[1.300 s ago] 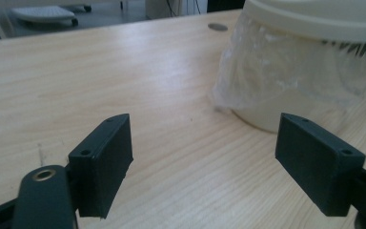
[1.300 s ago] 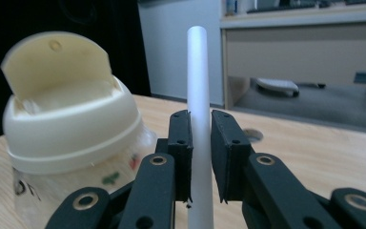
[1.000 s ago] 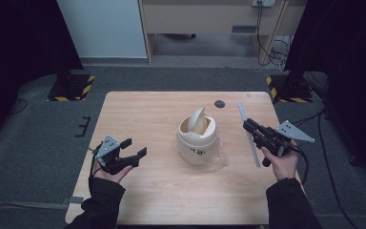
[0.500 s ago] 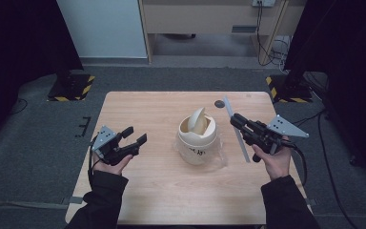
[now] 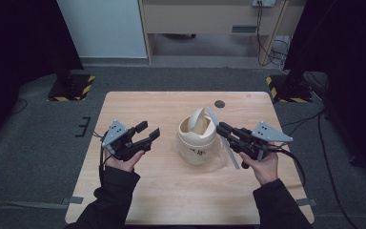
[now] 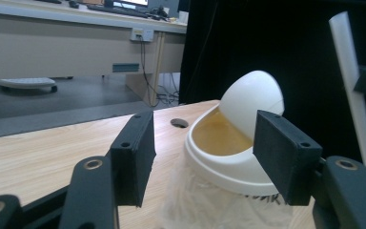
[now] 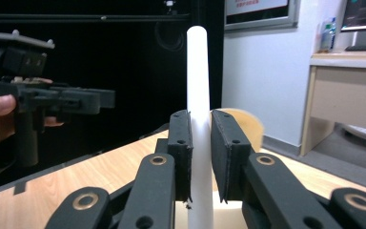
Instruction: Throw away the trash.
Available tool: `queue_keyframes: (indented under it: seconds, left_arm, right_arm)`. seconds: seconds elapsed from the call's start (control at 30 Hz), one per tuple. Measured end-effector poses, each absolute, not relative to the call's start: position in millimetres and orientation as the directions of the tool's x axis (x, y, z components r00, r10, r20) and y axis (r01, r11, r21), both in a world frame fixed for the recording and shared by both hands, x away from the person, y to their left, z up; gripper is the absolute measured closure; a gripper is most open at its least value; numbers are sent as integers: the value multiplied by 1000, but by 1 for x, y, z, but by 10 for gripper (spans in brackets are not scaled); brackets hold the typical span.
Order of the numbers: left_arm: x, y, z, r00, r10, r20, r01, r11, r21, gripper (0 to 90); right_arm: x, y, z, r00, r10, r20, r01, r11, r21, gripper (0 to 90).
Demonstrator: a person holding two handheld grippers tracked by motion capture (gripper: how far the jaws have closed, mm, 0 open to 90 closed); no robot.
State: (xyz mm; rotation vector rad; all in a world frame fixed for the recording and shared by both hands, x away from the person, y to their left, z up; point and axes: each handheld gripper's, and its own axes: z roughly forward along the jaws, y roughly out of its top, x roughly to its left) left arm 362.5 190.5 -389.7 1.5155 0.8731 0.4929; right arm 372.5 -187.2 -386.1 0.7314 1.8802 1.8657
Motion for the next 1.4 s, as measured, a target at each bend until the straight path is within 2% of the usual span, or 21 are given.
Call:
queue_keyframes:
  seconds: [0.5,0.83,1.17,1.4]
  left_arm:
    - [362,173,-386,660,725,-194,224,57,973,437]
    - [358,144,-378,704,689,-172,200,40,979,485]
    - [365,104,-367,741,637,-212,205,86,975,486]
    - [369,91,-367,742,620,-257,238,115,964,517]
  right_arm:
    - [368,-167,-403,-818,565,107,124,-9,992,790]
    - [367,-164,-404,-826,552,110,123,-13,992,790]
    - [365,-163,-405,-836,538,113,123,-18,992,790]
    - [364,-162,-406,-842,527,118,125,-21,992,790]
